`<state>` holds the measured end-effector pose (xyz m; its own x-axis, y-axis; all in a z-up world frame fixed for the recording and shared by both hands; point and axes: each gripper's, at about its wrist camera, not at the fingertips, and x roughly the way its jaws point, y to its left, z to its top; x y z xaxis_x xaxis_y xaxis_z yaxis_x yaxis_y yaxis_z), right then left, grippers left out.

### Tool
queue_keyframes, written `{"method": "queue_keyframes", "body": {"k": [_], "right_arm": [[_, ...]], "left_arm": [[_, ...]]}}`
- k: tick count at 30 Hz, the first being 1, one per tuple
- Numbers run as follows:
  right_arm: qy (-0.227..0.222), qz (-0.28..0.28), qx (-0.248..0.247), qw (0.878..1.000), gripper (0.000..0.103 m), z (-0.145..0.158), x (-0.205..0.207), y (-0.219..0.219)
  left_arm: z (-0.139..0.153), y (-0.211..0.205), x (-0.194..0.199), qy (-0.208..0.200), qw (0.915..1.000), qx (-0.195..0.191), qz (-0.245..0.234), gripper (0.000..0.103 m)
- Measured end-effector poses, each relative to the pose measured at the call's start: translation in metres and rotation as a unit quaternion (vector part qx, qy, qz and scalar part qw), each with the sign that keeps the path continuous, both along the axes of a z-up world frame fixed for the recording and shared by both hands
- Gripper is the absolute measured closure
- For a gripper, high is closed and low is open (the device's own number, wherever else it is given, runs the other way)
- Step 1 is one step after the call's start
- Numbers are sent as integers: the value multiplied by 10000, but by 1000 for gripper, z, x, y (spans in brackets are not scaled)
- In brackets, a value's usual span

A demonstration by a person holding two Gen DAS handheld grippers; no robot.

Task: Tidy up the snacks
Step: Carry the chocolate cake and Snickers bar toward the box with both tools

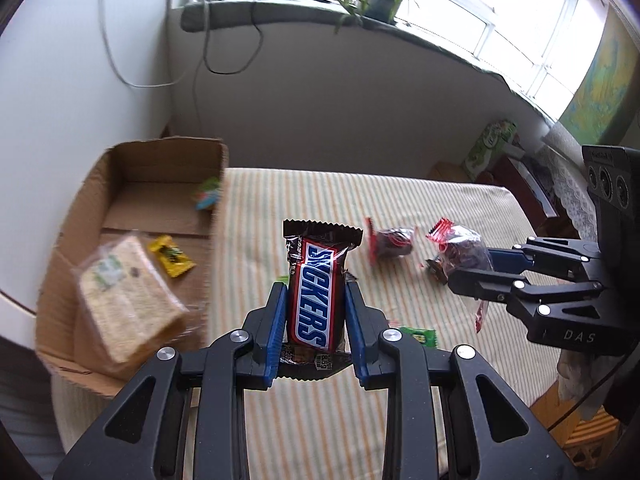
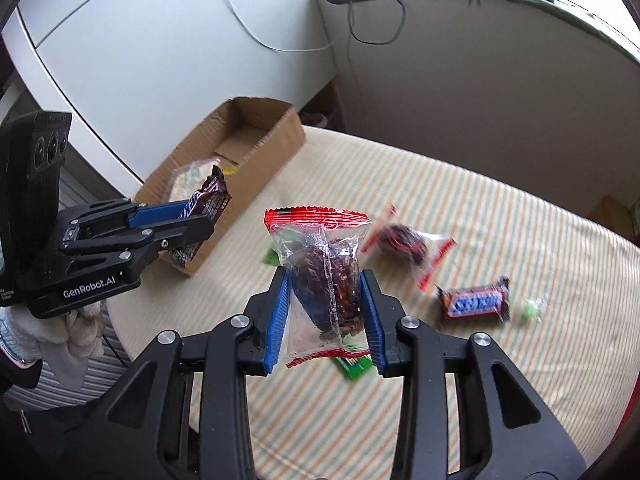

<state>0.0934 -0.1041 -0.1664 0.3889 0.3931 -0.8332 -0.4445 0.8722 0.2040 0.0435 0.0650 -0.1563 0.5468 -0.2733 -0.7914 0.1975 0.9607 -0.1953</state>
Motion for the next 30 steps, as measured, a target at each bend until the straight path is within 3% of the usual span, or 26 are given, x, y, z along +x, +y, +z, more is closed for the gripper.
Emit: {"method": "queue_keyframes", "body": {"k": [14,30], "right_arm": [[-76,563,-12,9984,67,12,32,88],[-132,1101,-239,9935,67,10,76,181]], "left_arm": [[13,70,-7,-227,9974,57,677,76],[13,120,-3,-308,9941,124,1030,76]]}}
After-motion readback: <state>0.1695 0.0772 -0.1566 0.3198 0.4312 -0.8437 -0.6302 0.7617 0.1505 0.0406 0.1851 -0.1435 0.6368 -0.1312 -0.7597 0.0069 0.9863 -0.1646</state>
